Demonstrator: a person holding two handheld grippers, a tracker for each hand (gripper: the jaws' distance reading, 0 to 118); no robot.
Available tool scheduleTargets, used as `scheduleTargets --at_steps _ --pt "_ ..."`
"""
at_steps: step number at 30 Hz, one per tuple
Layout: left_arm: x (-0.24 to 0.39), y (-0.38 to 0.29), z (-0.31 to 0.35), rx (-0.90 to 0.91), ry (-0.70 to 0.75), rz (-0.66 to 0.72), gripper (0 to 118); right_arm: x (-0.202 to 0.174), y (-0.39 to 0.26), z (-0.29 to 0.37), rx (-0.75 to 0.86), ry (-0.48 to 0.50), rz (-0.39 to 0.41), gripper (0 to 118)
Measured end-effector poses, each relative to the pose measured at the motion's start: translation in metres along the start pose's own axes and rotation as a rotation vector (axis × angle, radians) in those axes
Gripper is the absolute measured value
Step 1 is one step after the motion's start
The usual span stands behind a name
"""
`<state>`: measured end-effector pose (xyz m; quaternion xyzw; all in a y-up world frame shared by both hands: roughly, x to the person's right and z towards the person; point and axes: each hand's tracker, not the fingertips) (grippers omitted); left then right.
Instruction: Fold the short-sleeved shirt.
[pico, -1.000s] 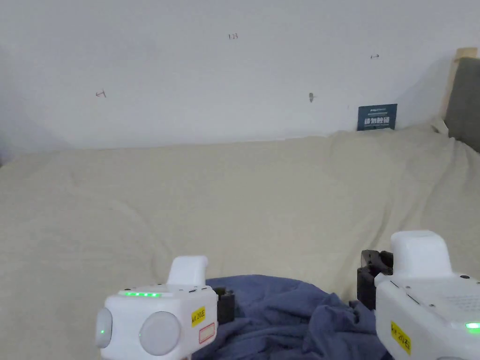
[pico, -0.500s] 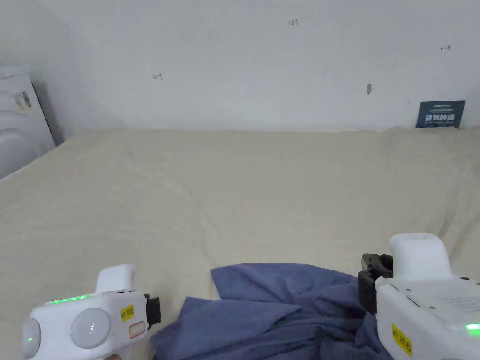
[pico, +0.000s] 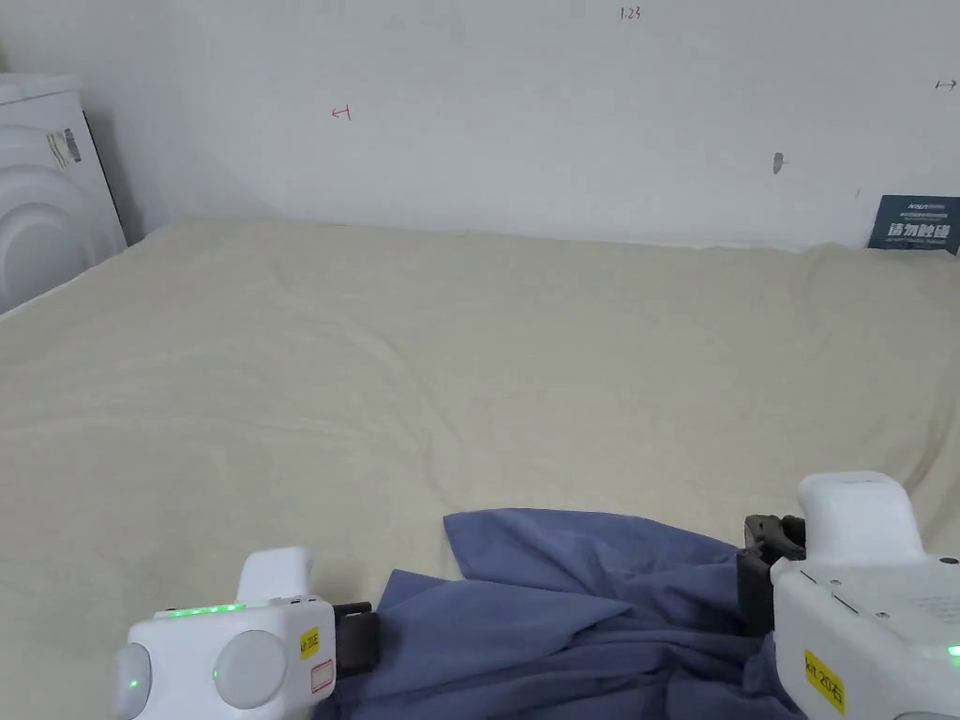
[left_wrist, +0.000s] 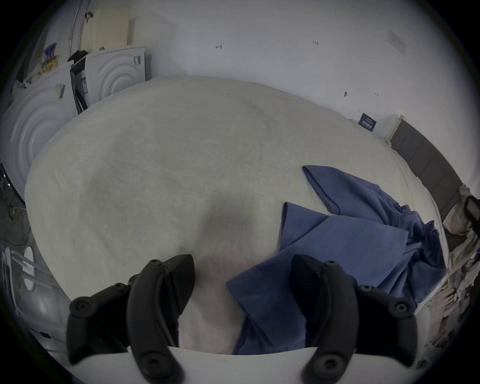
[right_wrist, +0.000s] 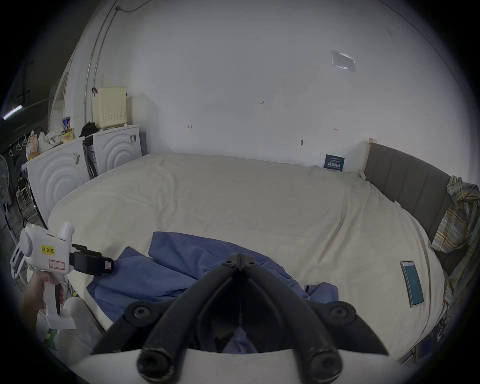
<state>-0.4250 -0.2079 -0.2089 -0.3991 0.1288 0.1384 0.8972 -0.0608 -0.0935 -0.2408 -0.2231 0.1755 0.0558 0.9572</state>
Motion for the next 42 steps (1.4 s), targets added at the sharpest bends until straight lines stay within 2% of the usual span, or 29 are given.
scheduleTargets --at_steps 3,4,6,12,19,23,27,30,32,33,36,37,41,42 --pt "0.004 -0.002 0.008 0.019 0.098 -0.047 20 -0.001 -0.001 -0.002 -0.007 0.002 0.002 0" --pt "0.004 -0.003 0.01 0.027 0.11 -0.067 10 -0.001 -0.002 -0.002 -0.008 0.003 0.002 0" --pt "0.002 -0.004 0.008 -0.001 0.042 -0.04 4 -0.002 -0.002 -0.003 -0.014 0.006 0.005 0" --pt "0.008 0.0 0.022 0.018 0.043 -0.045 1 0.006 -0.006 -0.005 -0.045 -0.012 -0.006 0" --pt "0.008 0.014 0.052 0.103 -0.049 -0.031 1 0.021 -0.007 -0.006 -0.051 -0.021 -0.051 0" --pt "0.005 0.023 0.068 0.147 -0.139 0.022 1 0.028 -0.006 -0.006 -0.051 -0.039 -0.064 0" --pt "0.009 0.026 0.068 0.154 -0.152 -0.002 1 0.044 0.002 -0.012 -0.053 0.008 -0.104 0" --pt "0.011 0.029 0.065 0.15 -0.171 -0.005 1 0.064 0.017 -0.027 -0.079 0.057 -0.17 0" --pt "0.014 0.034 0.064 0.154 -0.179 0.001 1 0.077 0.027 -0.041 -0.103 0.08 -0.166 1" --pt "0.016 0.036 0.062 0.153 -0.183 -0.001 1 0.082 0.031 -0.051 -0.151 0.094 -0.157 8" --pt "0.021 0.041 0.056 0.149 -0.177 -0.015 1 0.091 0.039 -0.083 -0.201 0.131 -0.129 80" --pt "0.022 0.042 0.054 0.151 -0.176 -0.015 1 0.094 0.041 -0.095 -0.245 0.159 -0.116 90" --pt "0.025 0.051 0.05 0.148 -0.184 -0.01 1 0.094 0.04 -0.149 -0.383 0.254 -0.098 90" --pt "0.026 0.053 0.049 0.147 -0.184 -0.011 1 0.097 0.035 -0.164 -0.437 0.237 -0.095 90"
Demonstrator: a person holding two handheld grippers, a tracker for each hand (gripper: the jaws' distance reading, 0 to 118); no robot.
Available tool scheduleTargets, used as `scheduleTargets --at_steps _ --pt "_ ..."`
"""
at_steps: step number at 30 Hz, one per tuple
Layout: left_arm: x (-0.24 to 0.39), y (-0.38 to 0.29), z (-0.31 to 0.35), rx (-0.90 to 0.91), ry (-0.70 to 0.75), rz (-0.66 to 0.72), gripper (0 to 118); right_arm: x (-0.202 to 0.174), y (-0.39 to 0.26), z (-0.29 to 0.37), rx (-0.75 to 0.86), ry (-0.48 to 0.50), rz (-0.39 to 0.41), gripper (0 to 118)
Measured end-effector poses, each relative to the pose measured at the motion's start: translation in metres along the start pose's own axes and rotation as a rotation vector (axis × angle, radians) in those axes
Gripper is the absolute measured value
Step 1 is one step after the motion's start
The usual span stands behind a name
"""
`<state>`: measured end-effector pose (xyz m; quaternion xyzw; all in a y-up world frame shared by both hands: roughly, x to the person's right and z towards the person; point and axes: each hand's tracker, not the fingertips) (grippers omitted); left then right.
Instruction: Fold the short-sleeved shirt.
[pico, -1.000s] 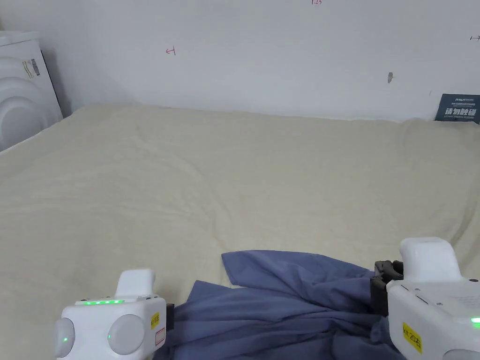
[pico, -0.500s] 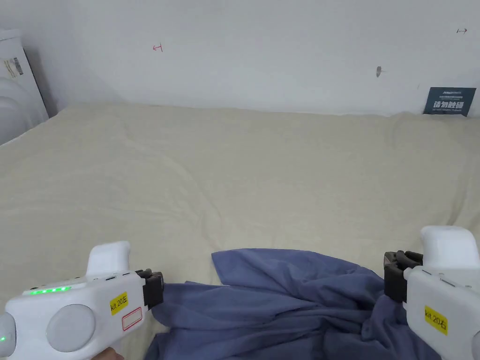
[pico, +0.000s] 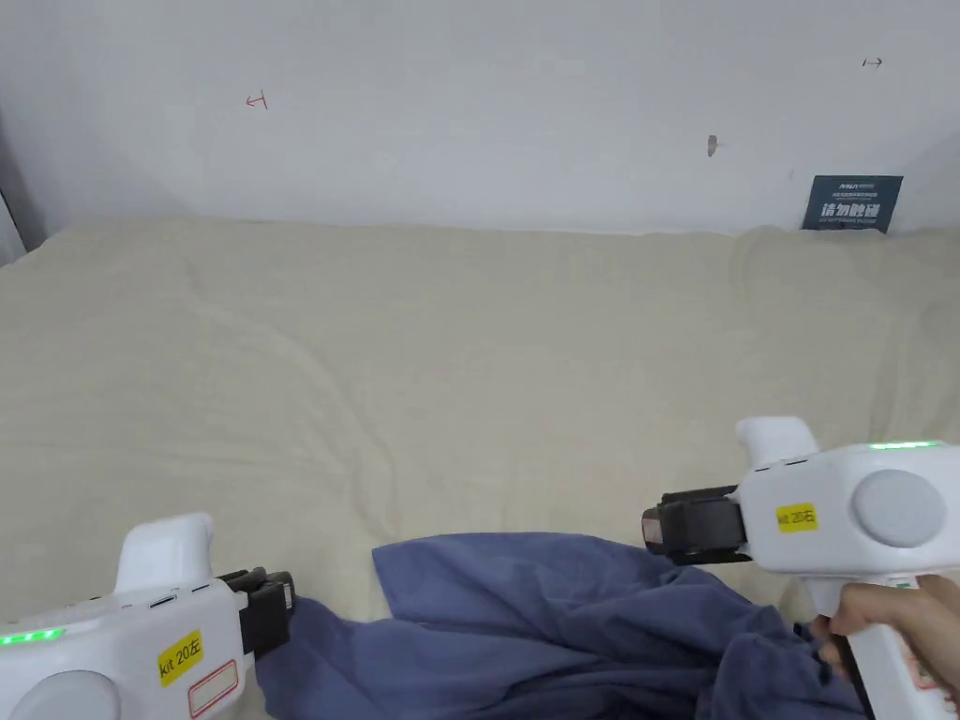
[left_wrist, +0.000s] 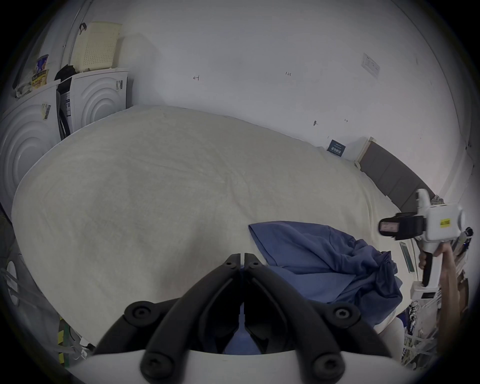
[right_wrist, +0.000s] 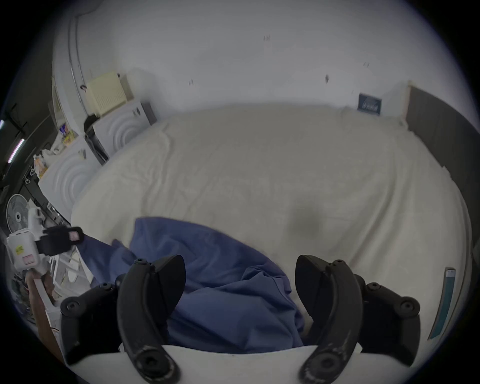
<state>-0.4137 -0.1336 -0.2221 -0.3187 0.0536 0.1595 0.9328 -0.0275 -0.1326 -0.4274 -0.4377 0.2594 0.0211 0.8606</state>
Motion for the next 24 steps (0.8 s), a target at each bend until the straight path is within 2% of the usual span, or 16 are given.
scheduleTargets --at_steps 2,3,5,6,8,9,10,11,12,13,14,17,20,24 --pt "-0.004 0.005 -0.006 -0.011 -0.017 0.008 1 0.007 0.006 -0.027 -0.061 -0.027 -0.025 90" --pt "-0.005 0.006 -0.009 -0.012 -0.021 0.012 1 0.009 0.009 -0.038 -0.101 -0.021 -0.068 90" --pt "0.0 0.006 -0.013 -0.016 -0.012 0.012 1 0.021 0.013 -0.062 -0.121 0.087 -0.147 88" --pt "0.002 0.006 -0.014 -0.019 -0.006 0.013 1 0.022 0.013 -0.071 -0.149 0.109 -0.183 87" --pt "0.0 0.006 -0.017 -0.026 -0.009 0.018 1 0.012 0.008 -0.077 -0.207 0.064 -0.136 76" --pt "-0.004 0.007 -0.019 -0.03 -0.013 0.023 1 0.005 0.005 -0.08 -0.225 0.0 -0.061 67" --pt "-0.005 0.007 -0.019 -0.032 -0.014 0.022 1 0.001 0.003 -0.08 -0.211 -0.053 -0.005 50" --pt "-0.005 0.007 -0.02 -0.035 -0.011 0.02 1 -0.002 0.0 -0.075 -0.184 -0.082 0.024 38" --pt "-0.005 0.007 -0.02 -0.036 -0.005 0.016 1 0.0 0.001 -0.073 -0.184 -0.025 -0.021 20" --pt "-0.003 0.008 -0.02 -0.035 -0.002 0.014 1 0.006 0.002 -0.071 -0.198 0.087 -0.103 4" --pt "-0.002 0.008 -0.019 -0.034 -0.002 0.015 1 0.01 -0.001 -0.07 -0.213 0.11 -0.178 4" --pt "-0.002 0.01 -0.014 -0.022 -0.009 0.03 1 0.008 -0.006 -0.07 -0.197 0.063 -0.088 4" --pt "0.0 0.014 -0.008 -0.01 -0.001 0.023 1 0.008 -0.003 -0.057 -0.157 0.071 -0.162 4" --pt "0.002 0.025 0.003 0.015 0.007 0.016 1 0.01 0.013 -0.021 -0.07 0.071 -0.157 4"
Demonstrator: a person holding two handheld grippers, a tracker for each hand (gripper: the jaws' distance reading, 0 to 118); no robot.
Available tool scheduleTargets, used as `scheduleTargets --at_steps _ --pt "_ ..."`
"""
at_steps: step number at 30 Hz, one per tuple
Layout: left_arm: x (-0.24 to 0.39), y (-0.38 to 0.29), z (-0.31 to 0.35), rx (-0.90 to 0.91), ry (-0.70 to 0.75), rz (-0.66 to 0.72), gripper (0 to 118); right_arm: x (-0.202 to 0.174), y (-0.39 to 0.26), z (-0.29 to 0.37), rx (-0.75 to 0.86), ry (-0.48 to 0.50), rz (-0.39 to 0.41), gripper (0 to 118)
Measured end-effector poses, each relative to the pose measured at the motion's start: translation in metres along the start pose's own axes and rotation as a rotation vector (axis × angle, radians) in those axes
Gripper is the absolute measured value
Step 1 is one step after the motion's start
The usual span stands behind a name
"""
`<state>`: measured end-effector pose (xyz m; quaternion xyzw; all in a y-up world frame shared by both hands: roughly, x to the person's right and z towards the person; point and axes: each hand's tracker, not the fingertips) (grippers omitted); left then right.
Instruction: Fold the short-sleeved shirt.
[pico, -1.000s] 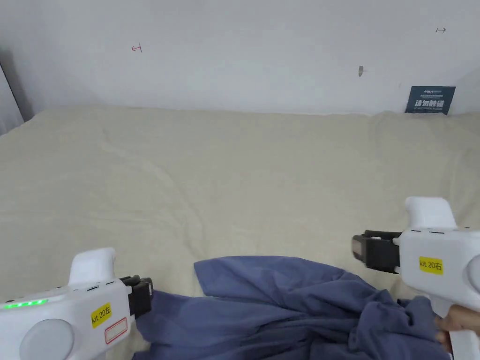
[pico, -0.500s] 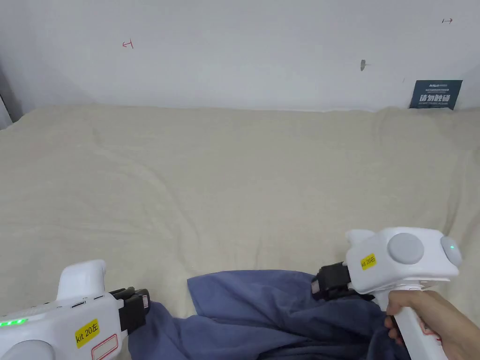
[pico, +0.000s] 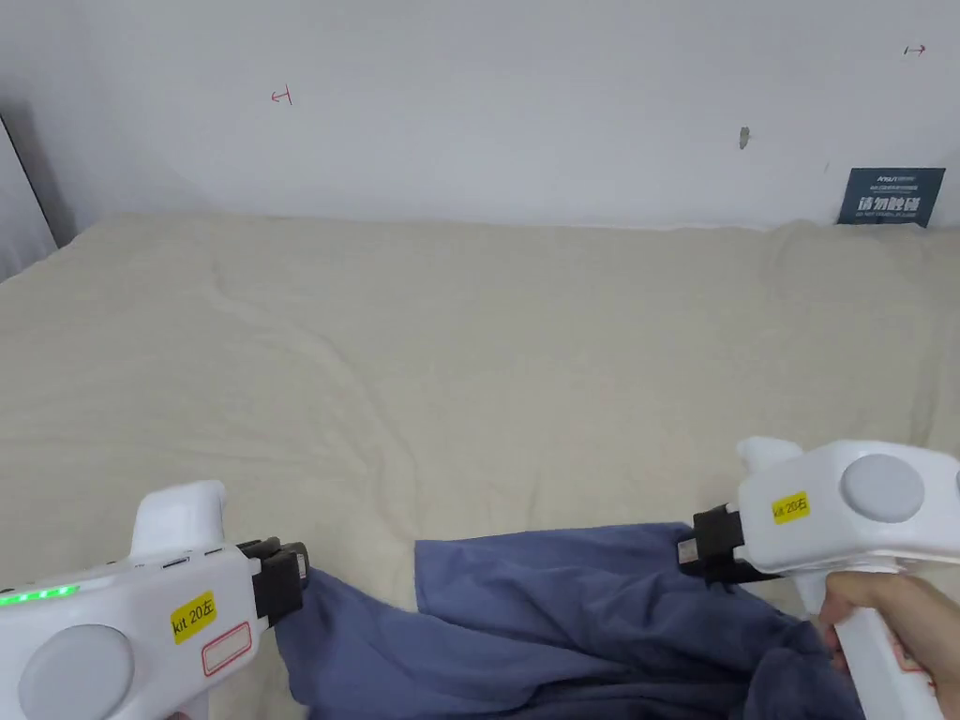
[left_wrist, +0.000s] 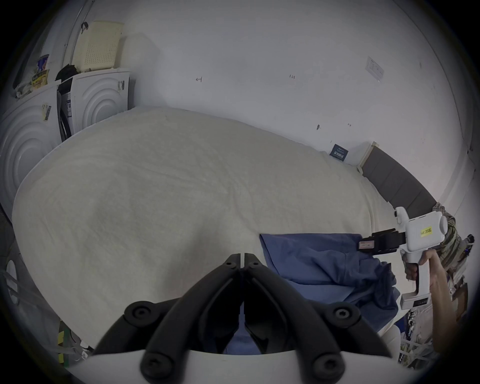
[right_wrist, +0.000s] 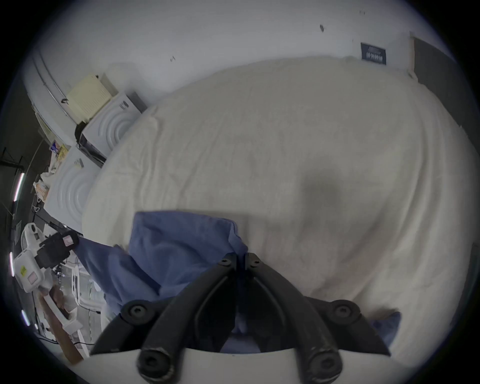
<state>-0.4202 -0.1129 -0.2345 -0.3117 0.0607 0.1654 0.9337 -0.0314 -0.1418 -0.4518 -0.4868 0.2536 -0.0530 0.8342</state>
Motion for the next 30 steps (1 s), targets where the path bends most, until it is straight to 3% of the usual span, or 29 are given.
scheduleTargets --at_steps 5,9,17,26,30 --pt "0.011 0.03 0.022 0.078 -0.022 -0.039 1 -0.002 0.029 0.073 0.173 0.018 -0.001 4" --pt "0.025 0.061 0.038 0.144 -0.035 -0.101 1 -0.01 0.047 0.134 0.281 -0.024 0.051 4" --pt "0.048 0.142 0.054 0.244 -0.022 -0.175 1 -0.006 0.084 0.221 0.419 -0.106 0.05 4" --pt "0.062 0.24 0.04 0.326 0.037 -0.209 1 0.02 0.142 0.275 0.509 -0.153 -0.058 4" --pt "0.07 0.288 0.036 0.345 0.061 -0.218 1 0.025 0.174 0.284 0.54 -0.184 -0.05 4"
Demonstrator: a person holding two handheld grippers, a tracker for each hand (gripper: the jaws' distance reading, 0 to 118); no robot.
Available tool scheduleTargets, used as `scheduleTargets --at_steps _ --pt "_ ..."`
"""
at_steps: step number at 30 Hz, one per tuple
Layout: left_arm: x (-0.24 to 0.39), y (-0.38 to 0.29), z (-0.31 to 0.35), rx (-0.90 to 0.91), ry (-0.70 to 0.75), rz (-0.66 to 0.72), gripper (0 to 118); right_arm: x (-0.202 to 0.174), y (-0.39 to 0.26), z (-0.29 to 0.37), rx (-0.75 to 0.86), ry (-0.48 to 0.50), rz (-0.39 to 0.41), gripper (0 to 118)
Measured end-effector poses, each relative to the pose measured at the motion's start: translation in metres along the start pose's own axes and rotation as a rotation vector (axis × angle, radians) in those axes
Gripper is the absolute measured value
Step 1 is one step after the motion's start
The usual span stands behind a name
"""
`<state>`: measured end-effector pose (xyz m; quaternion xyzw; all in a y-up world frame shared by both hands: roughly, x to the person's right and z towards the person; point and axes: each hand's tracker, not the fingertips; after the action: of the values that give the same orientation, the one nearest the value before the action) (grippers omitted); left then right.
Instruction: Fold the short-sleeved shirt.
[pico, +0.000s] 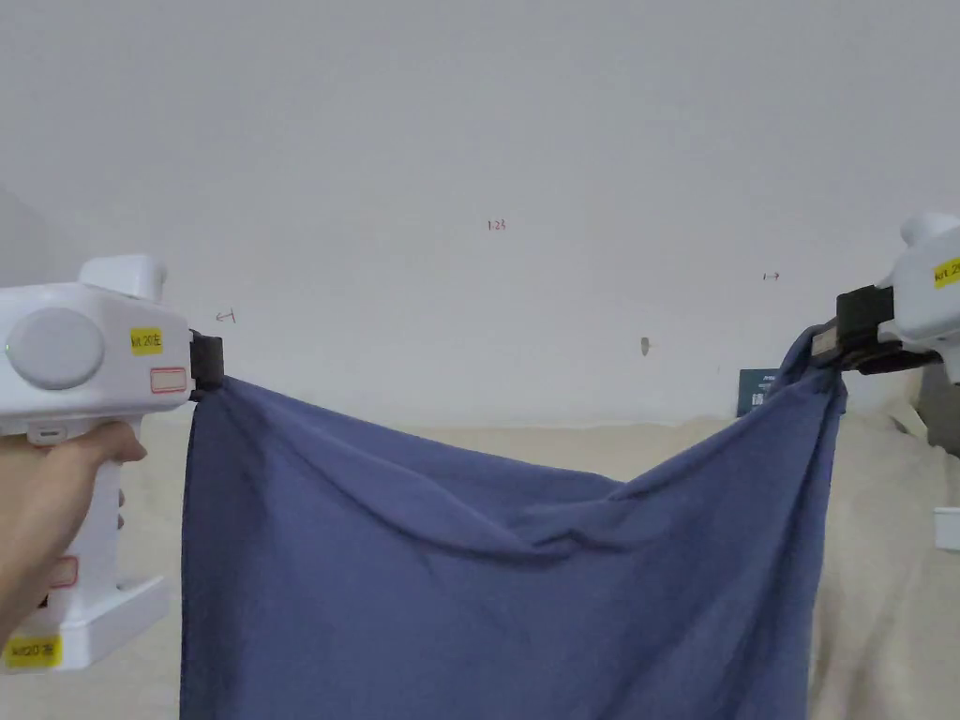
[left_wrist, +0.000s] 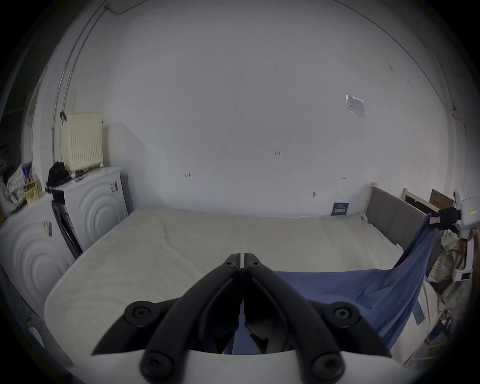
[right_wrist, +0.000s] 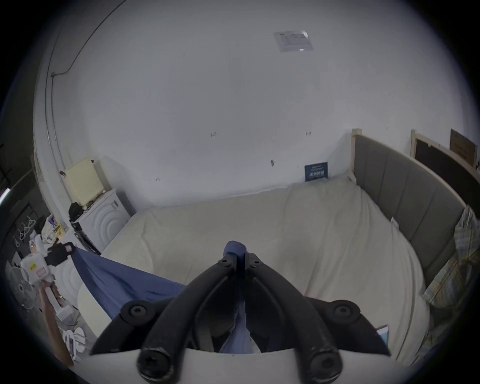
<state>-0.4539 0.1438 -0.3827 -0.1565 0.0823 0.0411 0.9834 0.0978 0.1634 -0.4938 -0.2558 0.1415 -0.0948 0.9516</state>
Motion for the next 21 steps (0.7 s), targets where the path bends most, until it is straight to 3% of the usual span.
scheduleTargets --at_steps 6,10,11,17,21 --pt "-0.006 0.044 -0.028 0.065 0.045 0.005 1 0.019 0.052 -0.012 0.046 -0.044 -0.048 4" --pt "-0.019 0.086 -0.05 0.075 0.067 -0.039 1 0.017 0.093 -0.008 0.096 -0.092 -0.026 4" --pt "-0.022 0.093 -0.048 0.122 0.062 0.017 1 0.016 0.102 -0.006 0.116 -0.084 -0.021 4" --pt "-0.017 0.127 -0.044 0.19 0.068 0.003 1 0.021 0.126 -0.001 0.159 -0.03 -0.096 4" --pt "-0.015 0.145 -0.043 0.266 0.051 0.04 1 0.035 0.13 -0.022 0.146 -0.028 -0.084 4"
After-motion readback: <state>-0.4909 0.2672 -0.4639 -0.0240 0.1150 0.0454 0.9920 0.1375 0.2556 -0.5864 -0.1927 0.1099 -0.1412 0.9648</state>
